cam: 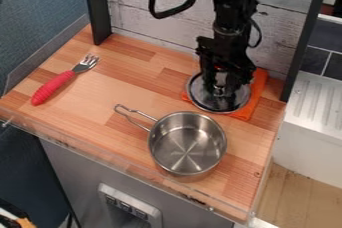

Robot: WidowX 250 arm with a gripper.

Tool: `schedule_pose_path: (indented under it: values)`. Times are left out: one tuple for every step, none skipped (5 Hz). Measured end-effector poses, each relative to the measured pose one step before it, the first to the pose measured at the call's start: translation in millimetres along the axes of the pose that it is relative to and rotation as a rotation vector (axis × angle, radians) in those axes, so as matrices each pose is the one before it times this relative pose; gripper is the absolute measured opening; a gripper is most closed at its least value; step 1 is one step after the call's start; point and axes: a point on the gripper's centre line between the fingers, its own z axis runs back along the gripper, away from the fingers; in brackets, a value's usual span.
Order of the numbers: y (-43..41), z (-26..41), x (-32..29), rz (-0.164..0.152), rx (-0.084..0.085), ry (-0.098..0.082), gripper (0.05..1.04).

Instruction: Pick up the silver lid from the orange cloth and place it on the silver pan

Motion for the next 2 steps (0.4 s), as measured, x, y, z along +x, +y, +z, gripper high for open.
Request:
schedule_pose_path:
  values:
    - [-0.04, 0.00, -0.24, -0.0184, -0.0003, 0.0015, 0.364]
    - [-1.82, 0.03, -0.34, -0.0139, -0.0080, 0.0030, 0.285]
